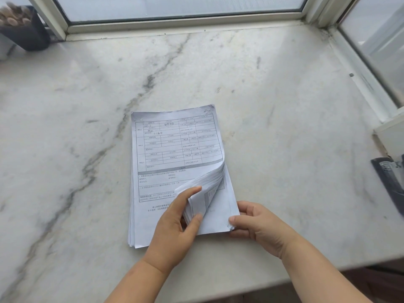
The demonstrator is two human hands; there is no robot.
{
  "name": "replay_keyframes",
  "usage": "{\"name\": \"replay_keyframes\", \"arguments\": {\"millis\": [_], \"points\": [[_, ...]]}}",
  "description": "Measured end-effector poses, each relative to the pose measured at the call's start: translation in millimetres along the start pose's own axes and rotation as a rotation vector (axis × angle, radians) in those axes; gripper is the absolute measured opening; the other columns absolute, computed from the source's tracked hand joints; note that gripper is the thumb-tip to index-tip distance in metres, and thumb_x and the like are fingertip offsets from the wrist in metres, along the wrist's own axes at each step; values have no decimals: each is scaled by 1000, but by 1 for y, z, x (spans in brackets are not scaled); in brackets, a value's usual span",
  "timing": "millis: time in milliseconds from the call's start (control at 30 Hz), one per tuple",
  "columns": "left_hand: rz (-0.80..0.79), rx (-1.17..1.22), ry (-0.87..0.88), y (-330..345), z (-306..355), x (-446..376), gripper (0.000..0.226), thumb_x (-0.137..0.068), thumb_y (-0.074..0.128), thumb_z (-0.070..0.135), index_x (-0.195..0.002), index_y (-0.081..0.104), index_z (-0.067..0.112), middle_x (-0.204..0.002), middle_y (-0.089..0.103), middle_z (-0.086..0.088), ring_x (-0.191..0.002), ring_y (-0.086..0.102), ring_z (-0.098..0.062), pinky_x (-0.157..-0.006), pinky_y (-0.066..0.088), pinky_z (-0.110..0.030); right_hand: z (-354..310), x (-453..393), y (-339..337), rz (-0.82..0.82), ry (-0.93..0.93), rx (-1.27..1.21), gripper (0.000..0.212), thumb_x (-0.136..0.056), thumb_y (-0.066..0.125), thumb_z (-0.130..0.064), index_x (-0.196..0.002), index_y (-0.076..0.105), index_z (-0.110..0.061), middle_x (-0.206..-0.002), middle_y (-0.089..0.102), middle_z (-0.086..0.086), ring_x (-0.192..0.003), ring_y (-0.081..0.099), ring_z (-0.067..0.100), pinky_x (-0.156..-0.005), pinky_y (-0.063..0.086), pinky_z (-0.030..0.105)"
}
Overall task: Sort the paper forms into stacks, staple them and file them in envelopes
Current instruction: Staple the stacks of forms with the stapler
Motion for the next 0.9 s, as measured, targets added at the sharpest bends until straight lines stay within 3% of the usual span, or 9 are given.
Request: {"name": "replay_keyframes", "arguments": {"millis": [167,267,333,367,533,633,700,800,900], "points": [[-9,39,-17,0,0,1,54,-84,59,17,-128,48,47,-132,52,24,-129,45,-2,-103,34,-14,-3,6,5,69,-47,83,47,-71,66,-9,-118,59,-12,-98,76,5,-86,71,13,-71,56,25],[4,41,-12,-2,2,1,56,-84,59,18,-127,46,51,-131,51,27,-117,50,4,-100,36,-11,-31,20,-8,527,-288,622,38,-78,71,-12,-111,57,-25,-82,68,-8,-69,62,6,-67,50,22],[33,37,2,-3,3,2,63,-83,59,18,-132,39,53,-132,49,31,-113,50,9,-97,37,-8,-50,29,-3,676,-454,609,15,-85,68,-18,-97,63,-26,-73,65,-8,-66,60,10,-63,49,21],[50,41,0,-3,3,4,69,-83,61,20,-136,32,54,-129,51,31,-110,51,11,-94,40,-9,-52,22,1,605,-401,441,3,-91,64,-23,-94,65,-22,-70,67,-6,-68,63,14,-62,52,22],[40,146,-66,-3,-5,4,89,-70,67,50,-146,20,43,-103,68,14,-68,56,-10,-68,49,-18,-40,-21,18,208,116,25,59,-95,40,-62,-103,73,-14,-95,76,10,-88,71,28,-69,52,31],[26,261,-174,-6,-2,1,59,-74,53,61,-124,54,30,-105,71,9,-76,61,-11,-72,52,-21,-50,-31,16,246,22,191,22,-95,55,-15,-115,65,-12,-102,74,7,-85,70,23,-67,53,31],[141,162,-144,-24,3,4,48,-76,51,59,-110,64,27,-103,70,14,-87,63,-6,-80,51,-20,-54,-31,17,268,-24,146,36,-90,48,8,-118,61,-10,-109,73,9,-95,71,24,-81,58,36],[413,-225,11,-76,22,3,47,-82,62,41,-125,56,25,-127,53,15,-120,48,-2,-104,36,-20,-67,-14,23,134,-113,7,34,-93,48,9,-119,61,-10,-110,73,9,-100,70,28,-85,58,38],[407,-111,-264,-108,19,-11,90,-72,81,33,-146,29,27,-138,44,8,-124,46,-9,-104,37,-31,-83,12,7,37,-208,-106,38,-86,61,-1,-123,59,-9,-116,70,15,-105,67,35,-87,57,42]]}}
Point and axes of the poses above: each hand's wrist, its own x-axis away from the middle knuckle, its own y-axis out of the palm, z = x × y, the point moved 7 cm from there along -x, towards the middle knuckle
